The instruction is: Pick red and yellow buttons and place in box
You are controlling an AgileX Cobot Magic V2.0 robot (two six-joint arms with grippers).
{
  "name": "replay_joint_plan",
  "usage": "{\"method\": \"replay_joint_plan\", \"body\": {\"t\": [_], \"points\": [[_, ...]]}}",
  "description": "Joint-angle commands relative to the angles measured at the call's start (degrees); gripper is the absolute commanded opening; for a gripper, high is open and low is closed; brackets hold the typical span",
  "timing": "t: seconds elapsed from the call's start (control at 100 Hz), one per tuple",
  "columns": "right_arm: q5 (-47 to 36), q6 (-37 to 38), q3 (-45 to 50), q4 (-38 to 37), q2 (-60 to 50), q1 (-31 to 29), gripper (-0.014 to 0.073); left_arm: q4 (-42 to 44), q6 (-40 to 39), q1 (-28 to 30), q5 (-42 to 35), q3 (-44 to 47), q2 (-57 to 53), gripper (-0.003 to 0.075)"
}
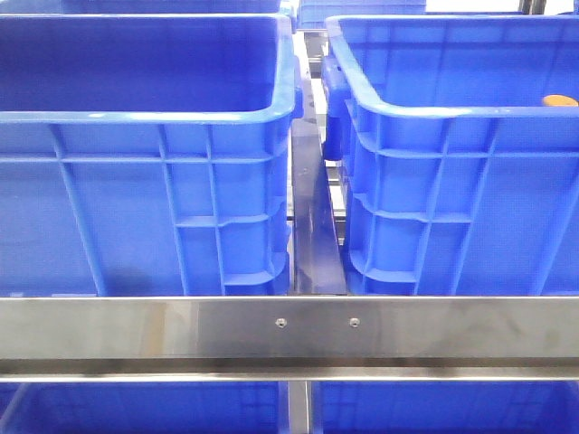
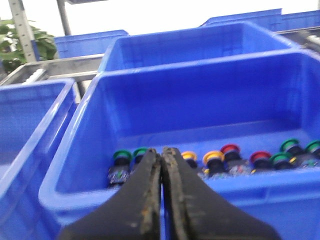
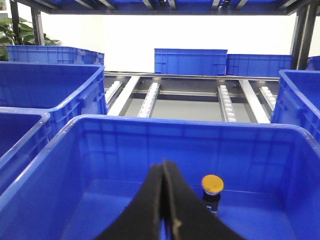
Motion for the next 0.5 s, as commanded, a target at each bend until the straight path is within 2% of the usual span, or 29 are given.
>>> {"method": "replay_joint_plan", "body": {"t": [0.0, 0.22, 0.49], "points": [[1.7, -0.2, -1.4, 6.1, 0.1, -0.4, -0.0068, -1.0, 0.2, 1.3, -6.3, 1.7, -2.0, -0.0019], [1.7, -0.2, -1.4, 6.1, 0.1, -0.4, -0.0068, -1.2, 0.2, 2.0, -9.9, 8.9, -8.5, -0.0019], [1.7, -0.2, -1.4, 6.1, 0.1, -0.4, -0.0068, -1.3, -1.0, 2.0, -19.8, 15.4, -8.4, -0.0019]]}}
